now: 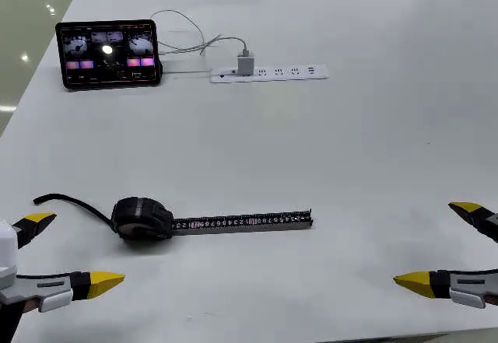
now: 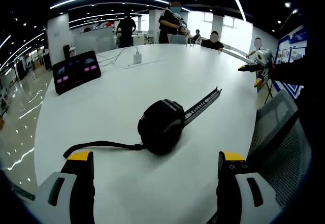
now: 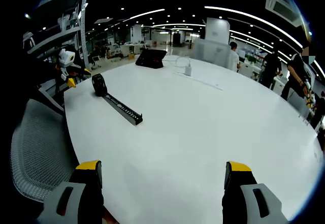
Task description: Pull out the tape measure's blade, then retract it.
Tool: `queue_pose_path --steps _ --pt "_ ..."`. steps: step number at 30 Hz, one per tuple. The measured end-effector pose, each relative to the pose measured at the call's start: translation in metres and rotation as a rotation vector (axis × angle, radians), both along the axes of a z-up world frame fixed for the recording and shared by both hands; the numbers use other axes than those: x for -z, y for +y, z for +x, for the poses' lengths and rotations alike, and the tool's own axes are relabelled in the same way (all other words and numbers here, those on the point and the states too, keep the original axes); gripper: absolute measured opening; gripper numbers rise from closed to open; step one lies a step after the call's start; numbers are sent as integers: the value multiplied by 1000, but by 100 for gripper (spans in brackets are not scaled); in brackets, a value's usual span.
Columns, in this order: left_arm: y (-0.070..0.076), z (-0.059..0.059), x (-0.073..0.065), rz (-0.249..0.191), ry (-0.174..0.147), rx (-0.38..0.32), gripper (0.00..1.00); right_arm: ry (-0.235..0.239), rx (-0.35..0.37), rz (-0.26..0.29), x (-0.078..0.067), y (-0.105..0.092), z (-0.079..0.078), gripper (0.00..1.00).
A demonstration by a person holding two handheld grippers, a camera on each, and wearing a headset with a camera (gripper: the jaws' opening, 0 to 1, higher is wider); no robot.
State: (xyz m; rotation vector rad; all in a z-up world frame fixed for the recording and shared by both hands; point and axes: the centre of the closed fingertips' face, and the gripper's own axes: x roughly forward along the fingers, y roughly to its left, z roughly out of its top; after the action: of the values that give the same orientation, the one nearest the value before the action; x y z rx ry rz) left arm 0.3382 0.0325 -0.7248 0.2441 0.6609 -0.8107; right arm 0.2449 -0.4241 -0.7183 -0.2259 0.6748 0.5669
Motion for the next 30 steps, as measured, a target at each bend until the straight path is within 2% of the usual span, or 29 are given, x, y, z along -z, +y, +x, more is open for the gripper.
queue_pose_path --steps 3,9,16,20,21,23,25,27,28,30 --pt "-2 0 -1 2 0 4 99 6 0 11 0 0 -1 99" --pt "-8 4 -4 9 -14 11 99 15 -8 -3 2 -1 -2 99" --pt "-18 13 -14 5 -38 4 99 10 -59 -30 -4 3 9 99" --pt "-25 16 -20 -11 -39 1 99 2 -88 -47 -10 6 16 99" --pt "-26 16 -20 -15 -33 -4 99 2 -93 -50 -10 6 17 99" --pt "-27 18 -23 -13 -42 -12 99 5 -105 -66 -11 7 20 99" --pt "-29 19 -25 -27 -32 -31 99 12 -122 -92 -11 8 23 99" --pt "-31 21 -26 -40 -37 -46 99 9 -130 -92 -13 11 26 99" --pt "-31 23 -26 -40 -49 -59 99 7 -139 -95 -14 13 28 99" --pt "-32 25 -26 -51 -45 -86 99 4 -154 -98 -15 16 30 99"
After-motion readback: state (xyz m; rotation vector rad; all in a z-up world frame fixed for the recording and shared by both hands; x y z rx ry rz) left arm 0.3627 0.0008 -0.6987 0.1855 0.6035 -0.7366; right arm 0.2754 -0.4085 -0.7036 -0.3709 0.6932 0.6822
